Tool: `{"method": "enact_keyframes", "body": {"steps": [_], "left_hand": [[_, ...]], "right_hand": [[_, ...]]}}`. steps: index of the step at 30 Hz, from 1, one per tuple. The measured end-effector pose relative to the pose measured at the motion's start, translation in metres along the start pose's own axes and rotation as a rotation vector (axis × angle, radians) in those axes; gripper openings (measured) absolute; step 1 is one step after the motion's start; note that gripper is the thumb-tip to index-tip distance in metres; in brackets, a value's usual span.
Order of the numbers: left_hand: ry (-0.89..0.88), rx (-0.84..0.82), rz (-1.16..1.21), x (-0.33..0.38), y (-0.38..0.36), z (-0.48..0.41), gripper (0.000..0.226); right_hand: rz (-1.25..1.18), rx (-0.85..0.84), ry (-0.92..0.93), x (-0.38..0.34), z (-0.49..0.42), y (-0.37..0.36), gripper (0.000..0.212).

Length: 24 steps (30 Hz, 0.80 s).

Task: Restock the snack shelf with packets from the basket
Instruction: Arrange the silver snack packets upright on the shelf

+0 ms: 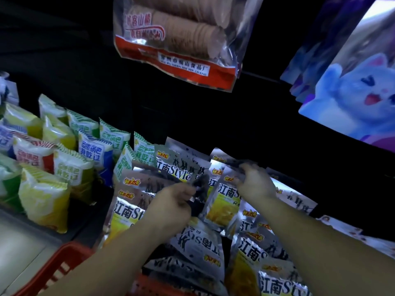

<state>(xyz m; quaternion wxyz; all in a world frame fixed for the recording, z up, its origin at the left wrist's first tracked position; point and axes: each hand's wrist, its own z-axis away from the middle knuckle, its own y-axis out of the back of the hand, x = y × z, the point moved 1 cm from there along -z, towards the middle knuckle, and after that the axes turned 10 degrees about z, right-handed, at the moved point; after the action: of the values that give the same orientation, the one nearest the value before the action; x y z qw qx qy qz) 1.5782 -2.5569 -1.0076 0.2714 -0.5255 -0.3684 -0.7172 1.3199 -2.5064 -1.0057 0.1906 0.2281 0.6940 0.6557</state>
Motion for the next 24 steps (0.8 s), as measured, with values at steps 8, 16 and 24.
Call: {"method": "enact_keyframes", "body": {"steps": [8,16,24], "left_hand": [[-0.004,0.026,-0.037,0.01,0.006,0.0,0.035],[-0.141,0.033,0.049,0.069,0.027,0.053,0.038],[-0.327,-0.016,0.115,0.148,0.056,0.152,0.021]], "right_hand": [[-0.027,0.253,0.057,-0.001,-0.001,0.019,0.006],[-0.341,0.144,0.351,-0.026,0.057,0.123,0.018],[-0.647,0.144,0.549,-0.055,0.164,0.248,0.039]]}}
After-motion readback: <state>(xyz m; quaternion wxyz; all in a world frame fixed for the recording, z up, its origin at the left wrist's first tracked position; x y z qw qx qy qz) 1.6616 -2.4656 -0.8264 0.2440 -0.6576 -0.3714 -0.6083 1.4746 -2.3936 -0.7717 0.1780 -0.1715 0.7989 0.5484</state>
